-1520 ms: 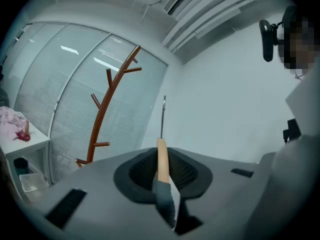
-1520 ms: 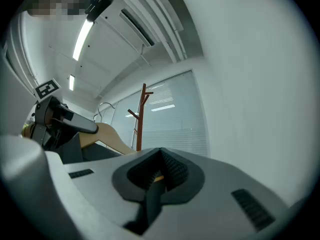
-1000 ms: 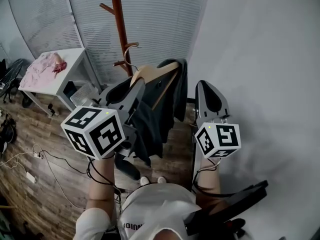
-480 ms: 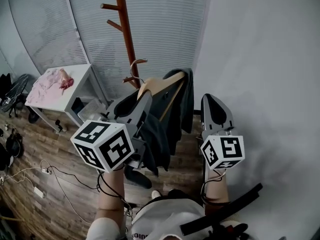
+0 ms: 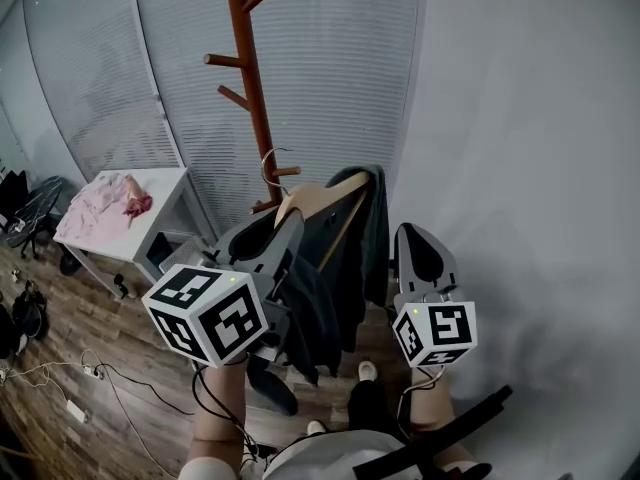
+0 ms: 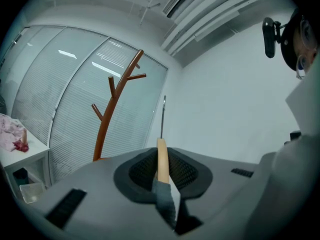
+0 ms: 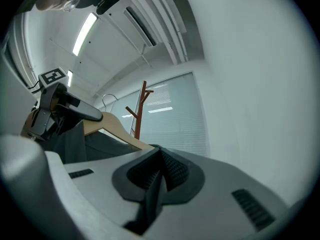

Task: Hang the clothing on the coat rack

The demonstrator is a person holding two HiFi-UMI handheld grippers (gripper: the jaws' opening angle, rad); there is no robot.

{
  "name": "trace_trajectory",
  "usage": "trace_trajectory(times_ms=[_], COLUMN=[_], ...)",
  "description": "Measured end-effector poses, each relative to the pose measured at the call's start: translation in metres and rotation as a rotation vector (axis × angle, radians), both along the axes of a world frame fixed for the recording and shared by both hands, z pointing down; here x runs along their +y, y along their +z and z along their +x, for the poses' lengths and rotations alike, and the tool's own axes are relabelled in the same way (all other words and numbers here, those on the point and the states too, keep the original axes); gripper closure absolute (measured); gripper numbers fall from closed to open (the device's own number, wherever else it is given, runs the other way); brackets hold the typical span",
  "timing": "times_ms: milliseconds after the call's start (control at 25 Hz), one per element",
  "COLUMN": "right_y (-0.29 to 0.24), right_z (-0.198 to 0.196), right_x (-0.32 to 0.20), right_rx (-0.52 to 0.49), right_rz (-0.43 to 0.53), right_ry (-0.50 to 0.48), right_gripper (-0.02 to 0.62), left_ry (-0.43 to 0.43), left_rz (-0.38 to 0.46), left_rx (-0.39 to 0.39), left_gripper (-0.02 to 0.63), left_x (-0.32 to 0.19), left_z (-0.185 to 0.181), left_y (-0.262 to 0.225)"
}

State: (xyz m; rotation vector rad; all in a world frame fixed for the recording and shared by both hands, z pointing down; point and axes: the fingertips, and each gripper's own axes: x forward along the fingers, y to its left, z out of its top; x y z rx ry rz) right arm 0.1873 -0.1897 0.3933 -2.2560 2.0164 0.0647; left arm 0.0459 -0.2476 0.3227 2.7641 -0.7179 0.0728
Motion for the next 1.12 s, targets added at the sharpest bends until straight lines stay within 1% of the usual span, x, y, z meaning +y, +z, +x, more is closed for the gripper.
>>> trace_trajectory(times_ms=[120,320,520,800,880,1000,1120], right_y=[-0.01,-0.02,-0.029,-0.042,-0.056,-0.092,-0.121], right_z=[-0.003,0.006,0.015,0.025,0.02,-0.001,-0.02], right_x=[0.006,0.011,0.006,-0.002,-0.005,-0.017,-0.028], right_rx=[0.013,0.033,0.019,0.048,0.06,0.085,0.102], right_rz=[0.029,0.086,0.135,0.214,0.229,0.249,0.279], right_ry=[-0.005,-0.008,-0.061,-0.163,-0.199,-0.257,-0.301], right_gripper=[0.575,0.575,0.575,0.575,0.575,0.575,0.575], left_ry=[0.004,0.032,0.001,-0.066,-0.095,-0.148,-0.175], left_rz=[0.01,0.004,0.08,0.174,0.198,0.233,0.253], left_rx=[0.003,0.045,0.035,0.036,0.045,0.061,0.058], left_gripper=[0.541,0.541,0.541,0.541,0.541,0.541,0.541], left_x=[0.01,0.026,0.041,0.062,0.065,0.063,0.059], left_z=[-0.008,-0.015,-0.017,-0.013,-0.019,-0.043,-0.061], left_y=[-0.009,-0.023,-0.04,-0.067,-0.085,-0.124,-0.153])
